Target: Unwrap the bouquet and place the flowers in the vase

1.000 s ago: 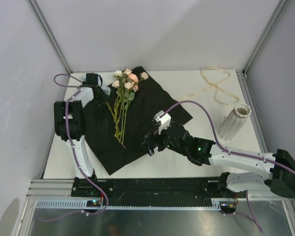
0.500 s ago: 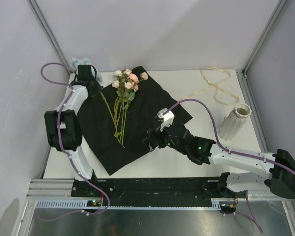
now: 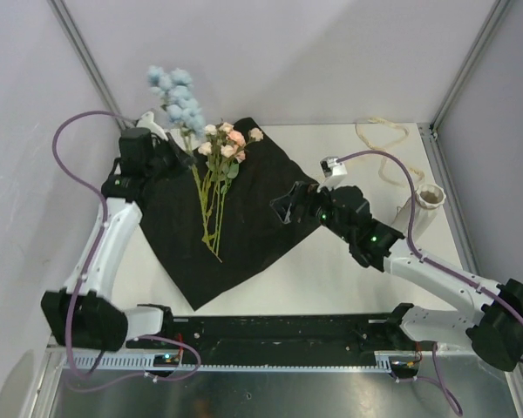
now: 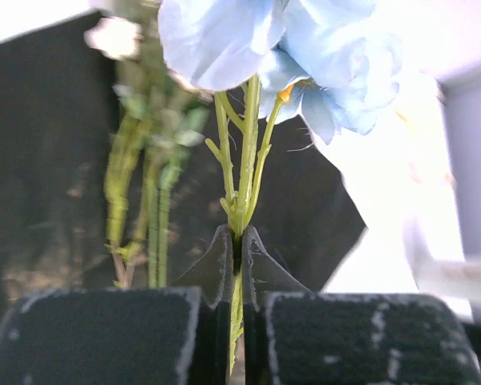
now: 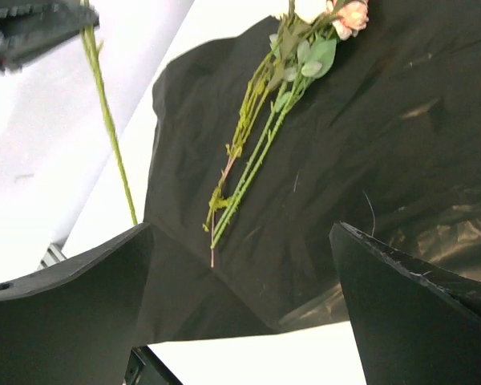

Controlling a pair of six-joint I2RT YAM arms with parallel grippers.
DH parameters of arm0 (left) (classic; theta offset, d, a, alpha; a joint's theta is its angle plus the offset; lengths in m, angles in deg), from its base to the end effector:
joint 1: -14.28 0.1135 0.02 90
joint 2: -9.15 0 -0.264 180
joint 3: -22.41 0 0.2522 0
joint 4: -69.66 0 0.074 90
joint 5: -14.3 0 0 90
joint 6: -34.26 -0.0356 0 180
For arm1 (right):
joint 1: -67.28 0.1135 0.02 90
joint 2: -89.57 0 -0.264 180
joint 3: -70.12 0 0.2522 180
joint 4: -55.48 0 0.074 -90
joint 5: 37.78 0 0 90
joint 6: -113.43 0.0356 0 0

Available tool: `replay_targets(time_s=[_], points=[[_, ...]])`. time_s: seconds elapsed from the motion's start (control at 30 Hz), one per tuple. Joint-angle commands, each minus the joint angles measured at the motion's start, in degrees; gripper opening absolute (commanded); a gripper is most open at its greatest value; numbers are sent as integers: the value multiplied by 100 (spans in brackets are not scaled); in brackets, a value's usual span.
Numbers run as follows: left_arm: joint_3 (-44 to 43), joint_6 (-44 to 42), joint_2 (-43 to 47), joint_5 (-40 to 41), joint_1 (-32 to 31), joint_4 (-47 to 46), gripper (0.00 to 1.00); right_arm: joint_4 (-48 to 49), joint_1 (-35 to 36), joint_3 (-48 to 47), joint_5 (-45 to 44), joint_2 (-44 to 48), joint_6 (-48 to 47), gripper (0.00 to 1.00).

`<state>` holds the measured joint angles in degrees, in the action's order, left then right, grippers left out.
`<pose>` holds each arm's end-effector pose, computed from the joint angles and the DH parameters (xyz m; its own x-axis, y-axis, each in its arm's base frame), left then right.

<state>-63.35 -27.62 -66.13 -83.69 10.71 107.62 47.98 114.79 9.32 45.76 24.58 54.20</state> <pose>0.2970 -0.0235 0.3643 -0.4933 -0.4369 -0.7522 -0.0541 0.8785 -0.4747 0.1833 0.1942 0.3122 -0.4544 0.2566 -0.8531 -0.4956 0.7229 0.4814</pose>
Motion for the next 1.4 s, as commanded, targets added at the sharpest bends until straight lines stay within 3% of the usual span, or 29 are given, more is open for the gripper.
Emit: replay_targets(time_s=[0.0, 0.27, 0.67, 0.9, 1.13, 1.37], points=[[416, -385, 899, -1272, -698, -68, 0, 235, -367, -561, 778, -53, 130, 96], [984, -870, 1697, -1785, -1801, -14, 0, 1132, -44, -736, 1158, -437, 344, 91], [1341, -949, 1869, -2320, -1962, -31, 0, 3547, 495, -779, 786, -1598, 912, 73], [1365, -971, 1949, -2415, -2019, -32, 0, 3521, 606, -1100, 271, -1885, 884, 62], [1358, -994, 1961, -2480, -2041, -37, 0, 3368, 617, -1159, 80, -1875, 777, 25], [1362, -1022, 2013, -2563, -2046, -30, 0, 3403, 429, -1198, 212, -1930, 838, 10]])
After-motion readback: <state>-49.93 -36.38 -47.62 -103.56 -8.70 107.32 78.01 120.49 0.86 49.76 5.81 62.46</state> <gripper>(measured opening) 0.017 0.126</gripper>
